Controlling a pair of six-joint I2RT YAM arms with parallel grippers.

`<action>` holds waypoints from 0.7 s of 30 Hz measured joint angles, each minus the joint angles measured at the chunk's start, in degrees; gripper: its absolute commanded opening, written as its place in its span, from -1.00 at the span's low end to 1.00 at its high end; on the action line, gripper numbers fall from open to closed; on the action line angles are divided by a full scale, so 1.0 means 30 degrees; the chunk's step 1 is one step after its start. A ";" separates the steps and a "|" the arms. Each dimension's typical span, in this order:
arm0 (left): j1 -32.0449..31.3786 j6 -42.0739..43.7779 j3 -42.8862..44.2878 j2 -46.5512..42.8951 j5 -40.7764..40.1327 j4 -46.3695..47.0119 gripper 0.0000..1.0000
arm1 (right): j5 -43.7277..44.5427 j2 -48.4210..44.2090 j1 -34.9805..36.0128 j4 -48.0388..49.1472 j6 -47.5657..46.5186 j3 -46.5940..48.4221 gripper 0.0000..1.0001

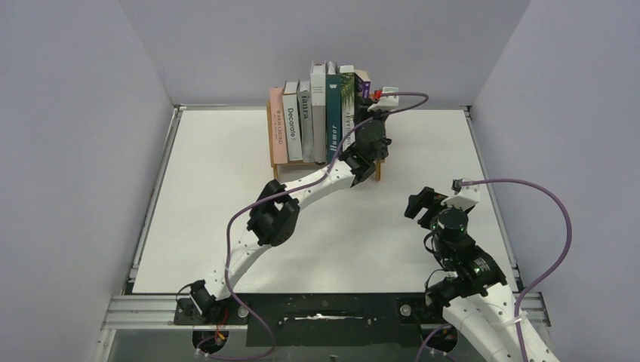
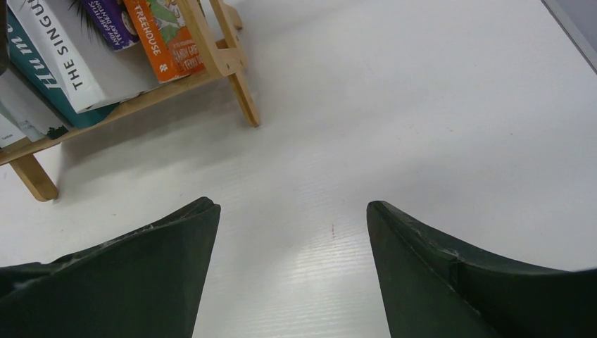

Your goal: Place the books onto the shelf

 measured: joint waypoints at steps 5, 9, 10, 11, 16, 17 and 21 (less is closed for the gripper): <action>0.0036 -0.1158 0.1384 0.0000 -0.0342 -0.3271 -1.00 | 0.0000 -0.0015 0.0007 0.0000 0.0000 0.0000 0.57; 0.0095 -0.2091 0.2710 0.0000 -0.0488 -0.5173 -1.00 | 0.0000 -0.0029 0.0022 0.0000 0.0000 0.0000 0.57; 0.0109 -0.2324 0.2892 -0.0015 -0.0495 -0.5508 -1.00 | 0.0000 -0.0044 0.0022 0.0000 0.0000 0.0000 0.57; 0.0117 -0.2499 0.3009 -0.0036 -0.0503 -0.5792 -1.00 | 0.0000 -0.0058 0.0022 0.0000 0.0000 0.0000 0.57; 0.0240 -0.3446 0.3104 -0.0117 -0.0510 -0.7242 -1.00 | 0.0000 -0.0066 0.0029 0.0000 0.0000 0.0000 0.57; 0.0262 -0.3599 0.3096 -0.0117 -0.0510 -0.7461 -1.00 | 0.0000 -0.0066 0.0058 0.0000 0.0000 0.0000 0.57; 0.0284 -0.4116 0.2324 -0.0415 -0.0510 -0.7694 -1.00 | 0.0000 -0.0066 0.0131 0.0000 0.0000 0.0000 0.57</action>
